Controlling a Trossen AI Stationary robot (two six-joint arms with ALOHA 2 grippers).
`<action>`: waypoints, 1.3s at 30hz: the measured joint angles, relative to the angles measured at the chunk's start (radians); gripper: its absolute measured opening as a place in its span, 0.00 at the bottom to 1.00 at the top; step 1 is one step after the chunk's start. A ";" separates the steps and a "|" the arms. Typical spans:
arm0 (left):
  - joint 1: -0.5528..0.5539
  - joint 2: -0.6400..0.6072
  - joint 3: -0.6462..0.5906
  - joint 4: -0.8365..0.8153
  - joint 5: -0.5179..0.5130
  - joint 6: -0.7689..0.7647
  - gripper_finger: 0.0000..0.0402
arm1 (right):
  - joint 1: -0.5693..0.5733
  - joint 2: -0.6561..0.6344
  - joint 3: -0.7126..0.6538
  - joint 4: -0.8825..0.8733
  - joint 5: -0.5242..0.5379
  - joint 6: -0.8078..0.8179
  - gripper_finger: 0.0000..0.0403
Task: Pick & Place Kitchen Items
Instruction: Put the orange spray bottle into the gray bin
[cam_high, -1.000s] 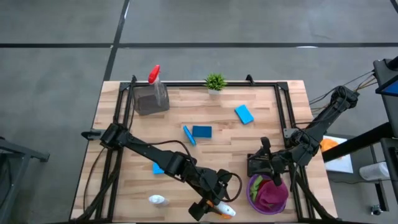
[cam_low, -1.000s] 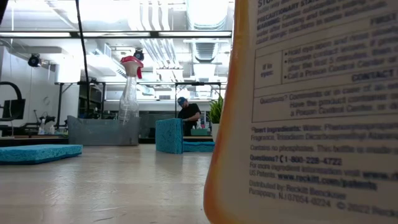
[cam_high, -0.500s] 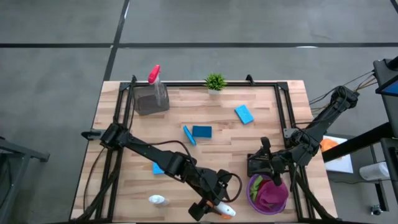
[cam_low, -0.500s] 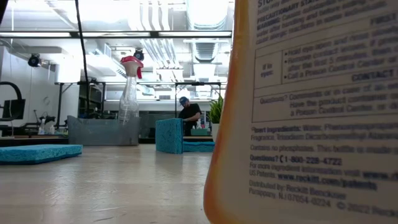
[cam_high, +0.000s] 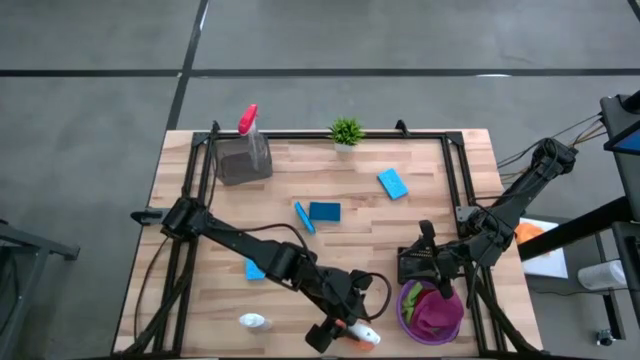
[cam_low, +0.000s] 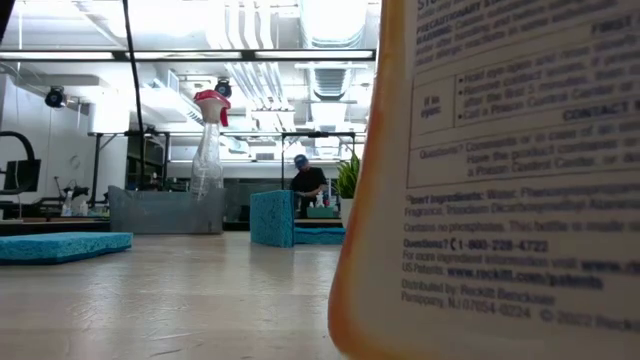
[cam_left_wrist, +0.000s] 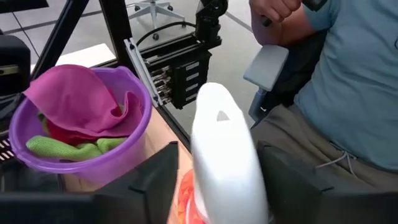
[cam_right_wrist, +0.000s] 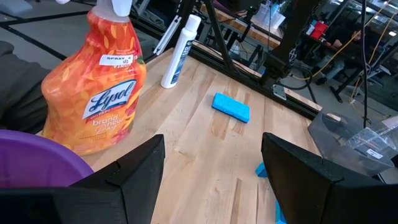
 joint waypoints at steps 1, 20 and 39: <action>0.000 0.000 0.000 -0.001 0.000 -0.002 0.48 | 0.000 0.000 0.000 0.000 0.000 0.000 0.66; 0.000 -0.038 0.198 -0.333 -0.291 -0.114 0.25 | 0.000 0.000 0.000 -0.012 0.000 0.008 0.66; 0.064 -0.298 0.226 -1.029 -0.869 -0.752 0.25 | 0.000 0.000 0.000 -0.014 0.000 0.027 0.66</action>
